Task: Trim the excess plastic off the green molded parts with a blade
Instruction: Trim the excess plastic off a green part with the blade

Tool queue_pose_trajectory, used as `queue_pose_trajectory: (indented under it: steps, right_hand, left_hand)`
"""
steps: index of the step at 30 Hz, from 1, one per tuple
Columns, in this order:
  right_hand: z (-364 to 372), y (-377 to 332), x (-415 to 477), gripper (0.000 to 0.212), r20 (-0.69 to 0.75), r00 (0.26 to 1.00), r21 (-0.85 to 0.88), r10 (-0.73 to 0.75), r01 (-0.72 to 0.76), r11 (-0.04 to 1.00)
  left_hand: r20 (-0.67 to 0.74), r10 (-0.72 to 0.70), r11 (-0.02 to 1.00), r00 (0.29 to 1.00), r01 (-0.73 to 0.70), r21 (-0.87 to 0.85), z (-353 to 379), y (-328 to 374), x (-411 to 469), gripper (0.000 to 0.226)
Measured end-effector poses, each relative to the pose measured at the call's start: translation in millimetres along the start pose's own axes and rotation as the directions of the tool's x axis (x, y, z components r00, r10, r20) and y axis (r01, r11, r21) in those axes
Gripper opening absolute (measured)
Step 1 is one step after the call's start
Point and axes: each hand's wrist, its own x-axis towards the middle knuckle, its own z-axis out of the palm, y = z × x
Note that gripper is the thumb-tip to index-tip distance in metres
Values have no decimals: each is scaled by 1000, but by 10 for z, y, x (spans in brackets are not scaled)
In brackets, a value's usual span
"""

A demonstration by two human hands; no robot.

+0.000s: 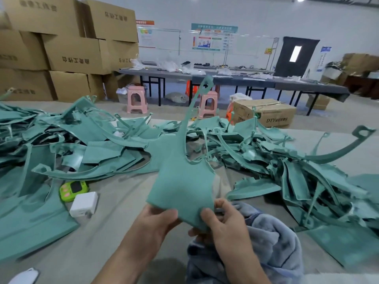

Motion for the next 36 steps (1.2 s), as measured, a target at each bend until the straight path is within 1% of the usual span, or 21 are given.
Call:
queue_pose_trajectory:
  steps: [2, 3, 4, 6, 8, 10, 11, 12, 13, 14, 17, 21, 22, 24, 26, 28, 29, 30, 32, 34, 36]
  right_hand:
    - [-16, 14, -46, 15, 58, 997, -226, -52, 64, 972]
    - [-39, 6, -81, 15, 69, 993, -382, -97, 116, 917]
    - [-74, -29, -126, 23, 77, 985, -546, -152, 169, 821]
    - [-186, -160, -217, 56, 131, 958, -796, -255, 255, 549]
    - [-366, -285, -278, 86, 243, 952, -878, -187, 297, 376]
    - [-535, -347, -316, 97, 322, 946, -908, -23, 316, 274]
    - [-569, -361, -339, 89, 345, 939, -910, 5, 333, 249]
    - [-584, -370, -355, 70, 350, 936, -898, -32, 345, 272]
    - [-589, -384, -373, 49, 331, 935, -871, -126, 354, 341]
    - [-616, -405, -389, 41, 275, 934, -839, -229, 349, 417]
    - [-935, -566, -351, 49, -7, 901, -799, -433, 255, 544]
    - [-1424, -1038, -313, 40, -259, 719, -850, -645, 147, 506]
    - [-1482, -1099, -297, 37, -274, 696, -884, -664, 90, 459]
    - [-1454, -1136, -288, 42, -226, 693, -959, -685, -37, 279]
    - [-1290, -1070, -327, 51, -110, 737, -992, -666, -42, 116]
    - [-1010, -923, -426, 45, 34, 770, -985, -638, 132, 107]
    - [-871, -826, -480, 34, 105, 776, -970, -621, 219, 109]
    - [-752, -714, -509, 22, 168, 809, -960, -563, 264, 92]
    - [-562, -480, -532, 13, 313, 882, -948, -351, 311, -66]
    - [-507, -248, -514, 18, 454, 876, -888, -161, 430, -161]
    - [-469, -108, -502, 25, 518, 852, -842, -71, 494, -216]
  left_hand:
    - [-188, 72, 997, 979, -64, 49, 63, -60, 41, 39]
    - [-258, 110, 994, 960, -101, 47, 76, -71, 59, 36]
    - [-317, 145, 989, 937, -139, 43, 68, -64, 71, 35]
    - [-448, 190, 981, 874, -183, 58, 16, -5, 82, 28]
    - [-548, 225, 974, 805, -170, 151, -90, 62, 72, 22]
    - [-598, 276, 954, 753, -138, 267, -194, 126, 64, 34]
    - [-619, 301, 944, 725, -134, 302, -226, 160, 61, 40]
    - [-637, 323, 937, 699, -141, 321, -264, 189, 61, 41]
    - [-653, 337, 933, 678, -147, 330, -306, 213, 62, 36]
    - [-667, 345, 930, 660, -146, 336, -340, 230, 64, 28]
    - [-695, 356, 922, 625, -115, 369, -420, 252, 54, 21]
    - [-661, 407, 872, 631, -51, 488, -409, 252, 41, 25]
    - [-642, 421, 849, 641, -30, 527, -397, 240, 43, 25]
    - [-614, 425, 812, 665, 21, 584, -371, 196, 46, 24]
    - [-588, 423, 770, 690, 68, 634, -354, 140, 45, 21]
    - [-546, 446, 685, 709, 123, 718, -346, 91, 43, 15]
    - [-523, 464, 638, 715, 139, 757, -355, 72, 43, 14]
    - [-507, 476, 605, 719, 151, 782, -366, 63, 42, 14]
    - [-488, 491, 557, 722, 171, 813, -411, 52, 48, 11]
    - [-477, 513, 516, 714, 188, 836, -454, 45, 60, 11]
    - [-476, 512, 504, 715, 198, 841, -467, 43, 71, 22]
